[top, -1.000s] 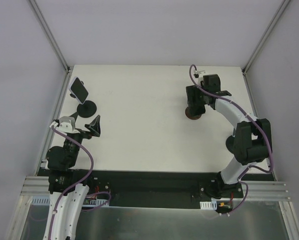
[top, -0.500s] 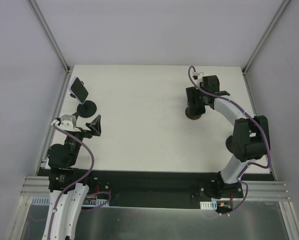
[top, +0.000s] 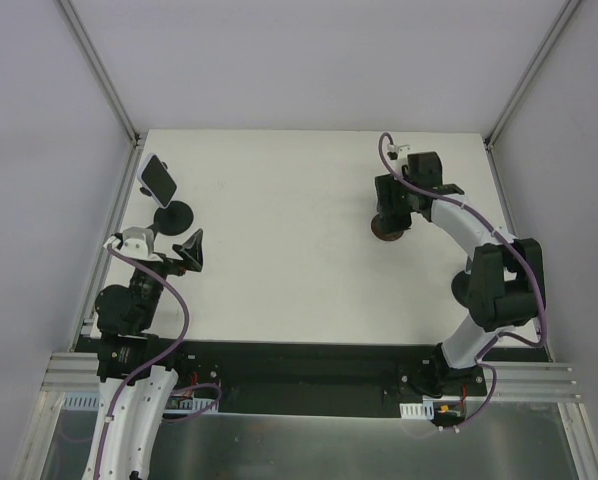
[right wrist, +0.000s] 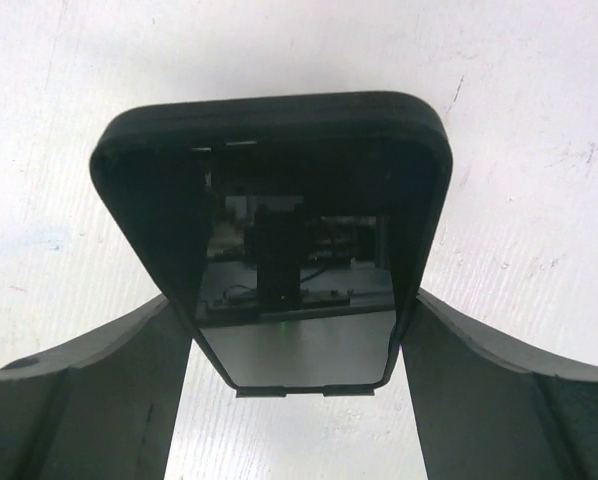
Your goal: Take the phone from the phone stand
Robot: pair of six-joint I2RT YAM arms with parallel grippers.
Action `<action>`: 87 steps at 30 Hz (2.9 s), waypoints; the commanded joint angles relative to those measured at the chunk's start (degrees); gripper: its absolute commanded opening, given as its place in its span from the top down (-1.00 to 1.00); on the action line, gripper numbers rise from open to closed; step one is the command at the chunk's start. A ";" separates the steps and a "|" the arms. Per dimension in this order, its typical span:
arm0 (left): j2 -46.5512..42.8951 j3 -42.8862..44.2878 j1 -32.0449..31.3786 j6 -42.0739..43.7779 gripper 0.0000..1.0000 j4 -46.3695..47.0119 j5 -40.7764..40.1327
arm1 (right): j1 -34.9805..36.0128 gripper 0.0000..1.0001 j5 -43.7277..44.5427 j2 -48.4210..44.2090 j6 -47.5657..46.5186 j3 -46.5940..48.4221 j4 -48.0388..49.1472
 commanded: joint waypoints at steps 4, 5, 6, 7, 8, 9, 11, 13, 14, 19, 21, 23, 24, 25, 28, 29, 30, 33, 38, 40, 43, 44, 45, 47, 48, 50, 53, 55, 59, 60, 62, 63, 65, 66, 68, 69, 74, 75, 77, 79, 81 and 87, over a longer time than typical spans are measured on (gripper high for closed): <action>1.25 2.11 -0.10 0.87 -0.98 1.60 2.85 | -0.23 0.03 -0.34 -8.40 -0.01 0.46 2.28; 1.34 2.11 -0.10 0.87 -0.99 1.60 3.03 | -0.15 0.03 -0.51 -9.18 -0.01 0.46 2.19; 1.51 2.11 -0.19 0.87 -0.98 1.60 3.12 | -0.14 0.03 -0.34 -9.54 0.08 0.38 2.19; 1.51 2.19 -0.19 0.87 -0.98 1.60 3.12 | -0.14 0.03 -0.25 -9.89 0.08 0.29 2.28; 1.60 2.19 -0.19 0.87 -0.98 1.60 3.29 | -0.14 0.04 0.01 -10.76 0.17 0.29 2.28; 1.69 2.19 -0.10 0.87 -0.98 1.60 3.30 | -0.14 0.04 0.10 -11.12 0.17 0.29 2.19; 1.95 2.19 -0.10 0.78 -0.98 1.60 3.64 | 0.03 0.08 0.02 -12.61 0.43 0.29 1.75; 2.21 2.19 -0.19 0.61 -0.98 1.60 4.17 | 0.64 0.09 -0.07 -13.75 0.87 0.37 1.22; 2.82 2.28 -0.10 0.52 -0.98 1.60 4.44 | 1.17 0.09 -0.07 -14.89 1.05 0.46 1.05; 6.60 3.42 -0.19 -2.01 -0.98 0.90 8.82 | 6.96 0.10 0.19 -18.24 4.29 -0.59 0.78; 9.06 4.56 -0.19 -4.21 -0.98 0.46 10.50 | 10.38 0.10 -0.16 -19.82 5.61 -2.17 1.31; 11.17 4.57 -0.19 -9.74 -0.98 0.28 12.43 | 12.68 0.10 0.10 -21.83 8.51 -3.49 2.27; 11.96 4.39 -0.19 -11.85 -0.98 0.45 12.96 | 15.21 0.10 -0.16 -22.37 9.56 -5.32 2.71; 12.93 4.31 -0.19 -16.22 -0.98 0.46 13.92 | 16.54 0.10 -0.16 -22.98 10.44 -6.12 3.50; 16.97 2.47 -0.28 -23.96 -0.98 1.94 16.47 | 21.64 0.10 -0.34 -24.83 13.96 -9.81 5.43; 18.90 0.98 -0.45 -25.57 -0.98 4.30 18.48 | 22.96 0.10 -0.07 -25.53 15.53 -10.78 5.87; 19.70 0.27 -0.80 -27.06 -0.98 5.45 19.11 | 25.32 0.10 0.10 -25.71 16.42 -11.48 6.23; 21.72 -1.49 -5.62 -29.89 -0.98 9.32 17.02 | 29.37 0.10 0.10 -26.41 19.84 -14.82 8.86; 27.07 -1.67 -16.26 -30.85 -0.98 13.89 10.60 | 34.74 0.10 0.28 -26.15 23.98 -19.31 14.66; 29.10 -1.85 -20.13 -31.99 -0.98 16.61 8.05 | 36.76 0.10 0.37 -25.89 24.95 -20.10 16.24; 32.27 -2.37 -25.49 -32.79 -0.98 20.39 3.58 | 38.44 0.10 0.28 -25.71 26.70 -21.68 18.17; 33.84 -2.29 -26.72 -32.79 -0.99 21.19 2.43 | 38.70 0.10 -0.07 -25.97 27.15 -22.64 18.88; 34.64 -2.20 -29.34 -32.79 -0.98 21.98 1.37 | 39.14 0.10 -0.33 -25.89 27.50 -23.00 19.50; 37.01 -1.68 -31.64 -32.88 -0.98 23.65 -1.88 | 39.58 0.11 -1.03 -26.06 28.20 -23.62 20.64; 37.80 -1.50 -32.61 -32.97 -0.96 24.18 -2.85 | 40.02 0.11 -1.13 -25.98 28.38 -24.14 20.99; 40.09 -0.88 -35.34 -32.97 -0.93 25.58 -5.48 | 40.37 0.11 -1.48 -26.06 28.90 -24.58 21.78; 42.90 -0.27 -38.24 -32.79 -0.84 27.52 -7.94 | 40.81 0.11 -1.92 -26.24 29.52 -25.55 22.93; 45.27 0.43 -39.30 -32.70 -0.77 27.88 -8.57 | 40.99 0.12 -2.09 -26.33 29.96 -26.25 23.89; 48.44 0.88 -41.76 -33.14 -0.56 28.32 -10.93 | 41.08 0.12 -2.44 -26.50 30.14 -26.87 24.60; 48.97 0.79 -42.02 -33.58 -0.51 28.66 -11.20 | 40.99 0.12 -2.45 -26.50 30.14 -26.96 24.77; 50.46 0.79 -42.90 -33.93 -0.39 29.11 -11.56 | 41.08 0.12 -2.53 -26.68 30.31 -27.66 25.30; 50.99 0.88 -43.25 -34.28 -0.35 29.54 -11.56 | 40.99 0.13 -2.36 -26.68 30.40 -27.84 25.65; 52.22 1.31 -43.69 -34.55 -0.28 29.81 -11.38 | 41.08 0.13 -2.18 -26.77 30.32 -28.10 25.92; 52.75 1.49 -44.04 -34.72 -0.20 29.98 -10.86 | 40.99 0.13 -2.27 -26.68 30.32 -28.19 26.09; 54.24 2.19 -44.31 -35.07 -0.12 30.25 -10.59 | 41.08 0.13 -2.44 -26.59 30.31 -28.37 26.27; 54.68 2.37 -44.40 -35.25 -0.01 30.34 -10.07 | 41.08 0.13 -2.53 -26.42 30.32 -28.45 26.62; 57.14 2.99 -44.40 -36.22 0.45 31.48 -8.57 | 40.99 0.12 -1.48 -26.68 30.14 -29.42 27.68; 57.32 2.99 -44.40 -36.31 0.55 31.48 -8.48 | 40.99 0.12 -1.30 -26.77 30.14 -29.59 27.68; 57.76 2.99 -44.40 -36.57 0.81 31.83 -8.22 | 41.08 0.08 -0.95 -26.77 29.96 -29.68 27.76; 57.94 2.81 -44.40 -36.66 1.00 31.92 -8.66 | 40.99 -0.02 -0.51 -26.85 29.96 -30.03 27.94; 57.50 2.55 -44.31 -36.13 1.00 31.66 -9.71 | 40.99 -0.26 -0.07 -26.94 29.79 -30.30 28.11; 53.29 2.37 -40.81 -33.49 1.00 24.74 -11.30 | 41.08 -0.86 2.38 -29.13 28.38 -32.05 28.64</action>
